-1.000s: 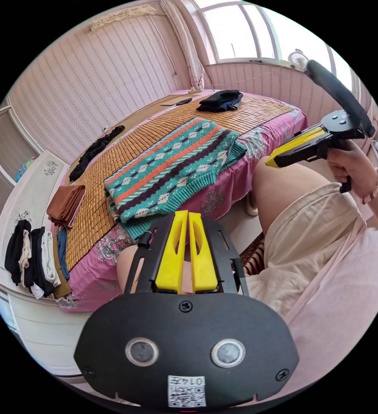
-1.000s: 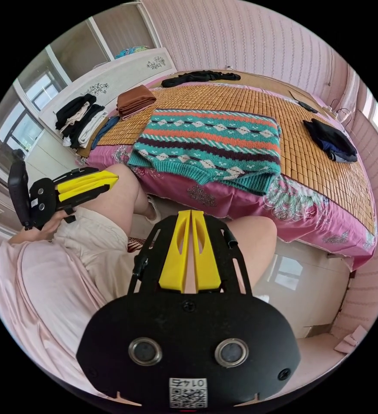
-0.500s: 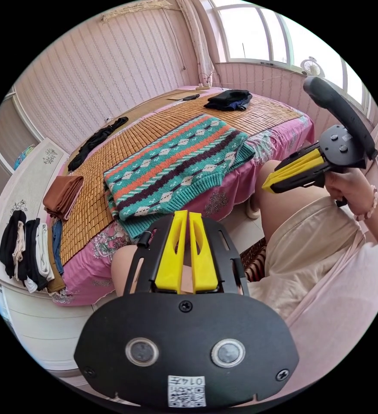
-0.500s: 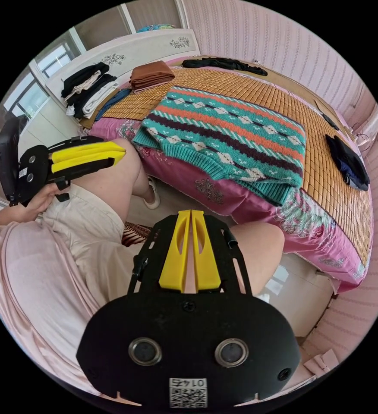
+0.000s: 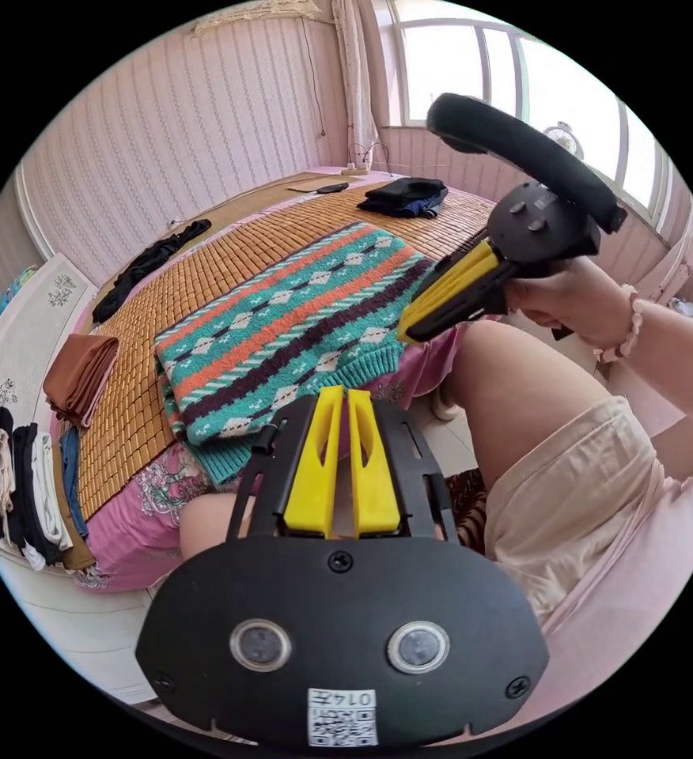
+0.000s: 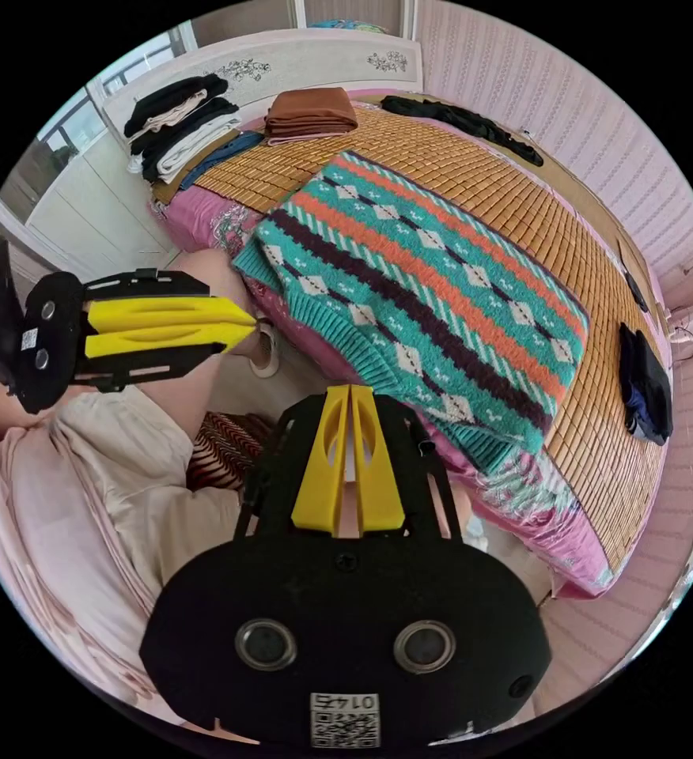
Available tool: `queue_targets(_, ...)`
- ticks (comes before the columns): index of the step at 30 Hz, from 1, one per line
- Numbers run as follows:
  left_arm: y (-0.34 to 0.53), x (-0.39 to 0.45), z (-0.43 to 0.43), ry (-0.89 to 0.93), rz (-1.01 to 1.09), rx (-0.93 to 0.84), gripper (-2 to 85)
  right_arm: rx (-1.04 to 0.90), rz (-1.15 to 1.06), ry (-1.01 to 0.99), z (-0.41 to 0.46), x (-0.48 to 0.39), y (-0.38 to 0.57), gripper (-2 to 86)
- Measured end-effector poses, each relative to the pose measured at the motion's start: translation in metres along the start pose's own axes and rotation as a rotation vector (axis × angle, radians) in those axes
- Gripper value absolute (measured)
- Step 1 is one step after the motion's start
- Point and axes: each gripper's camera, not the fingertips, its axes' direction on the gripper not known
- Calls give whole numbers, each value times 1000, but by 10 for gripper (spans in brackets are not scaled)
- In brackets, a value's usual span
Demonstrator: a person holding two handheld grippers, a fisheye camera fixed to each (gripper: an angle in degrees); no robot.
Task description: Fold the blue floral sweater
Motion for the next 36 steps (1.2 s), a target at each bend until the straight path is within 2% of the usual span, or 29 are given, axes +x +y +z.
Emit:
queue_targets(4, -22, -13, 35, -57, -16, -83, -10, -16, -27, 35, 4, 23, -76, -4)
queue_targets(11, -58, -36, 89, 6, -85, -125, -10, -136, -20, 160, 35, 66, -189, -4)
queue_targets(14, -64, -40, 116, -22, -82, -149, -10, -215, 7, 104, 64, 82, -218, -4)
queue_targets(16, -63, -40, 137, -55, -61, -208, -10, -311, 42, 79, 96, 90, -228, -5)
queue_targets(18, -56, -36, 144, -77, -18, -152, -10, -255, 77, 99, 103, 94, -231, -5)
queue_targets(26, -44, -37, 150, -73, -27, -100, -10, -456, 28, -45, 113, 133, -264, -9)
queue_targets(31, -35, -39, 151, -72, -24, -51, -10, -304, 36, 11, 81, 155, -276, -9)
queue_targets(34, -33, -38, 153, -83, -27, -46, -10, -403, 43, 41, 114, 168, -278, -7)
queue_targets(36, -34, -40, 154, -82, -18, -51, -10, -368, 107, 59, 129, 176, -272, -6)
